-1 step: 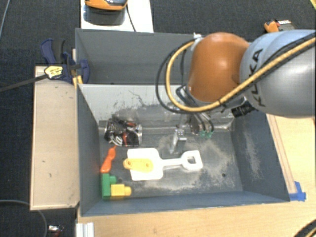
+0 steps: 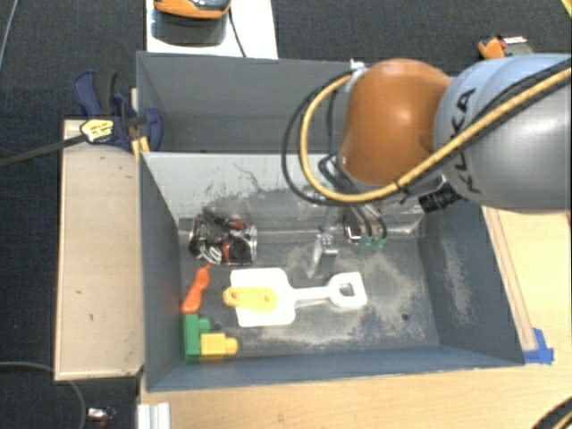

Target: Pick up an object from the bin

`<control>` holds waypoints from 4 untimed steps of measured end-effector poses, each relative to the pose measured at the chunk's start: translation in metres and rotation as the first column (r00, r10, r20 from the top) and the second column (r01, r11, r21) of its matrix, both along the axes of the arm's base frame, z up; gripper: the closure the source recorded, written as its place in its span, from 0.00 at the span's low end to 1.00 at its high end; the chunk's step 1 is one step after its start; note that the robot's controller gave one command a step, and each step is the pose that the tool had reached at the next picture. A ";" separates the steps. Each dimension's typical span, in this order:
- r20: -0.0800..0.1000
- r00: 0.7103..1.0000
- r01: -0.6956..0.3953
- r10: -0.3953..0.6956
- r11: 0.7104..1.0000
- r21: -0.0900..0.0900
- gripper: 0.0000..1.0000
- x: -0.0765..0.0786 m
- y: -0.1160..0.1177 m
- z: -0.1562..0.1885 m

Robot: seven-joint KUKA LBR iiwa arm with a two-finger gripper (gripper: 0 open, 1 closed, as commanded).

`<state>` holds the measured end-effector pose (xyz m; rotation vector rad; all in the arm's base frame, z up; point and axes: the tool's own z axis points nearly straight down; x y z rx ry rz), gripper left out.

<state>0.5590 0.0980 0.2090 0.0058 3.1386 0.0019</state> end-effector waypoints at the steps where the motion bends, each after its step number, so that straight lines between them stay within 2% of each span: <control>1: -0.004 1.000 0.023 -0.023 1.000 0.002 0.00 -0.033 0.053 -0.043; 2: 0.011 0.998 0.061 -0.061 0.998 0.001 1.00 -0.018 0.036 -0.047; 3: 0.011 0.998 0.062 -0.062 0.998 0.001 1.00 -0.018 0.036 -0.047; 4: 0.015 0.991 0.136 -0.136 0.991 0.005 1.00 -0.021 0.021 -0.063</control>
Offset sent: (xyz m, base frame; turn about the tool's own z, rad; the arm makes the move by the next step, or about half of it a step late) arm -0.0185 0.0355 -0.0477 0.0577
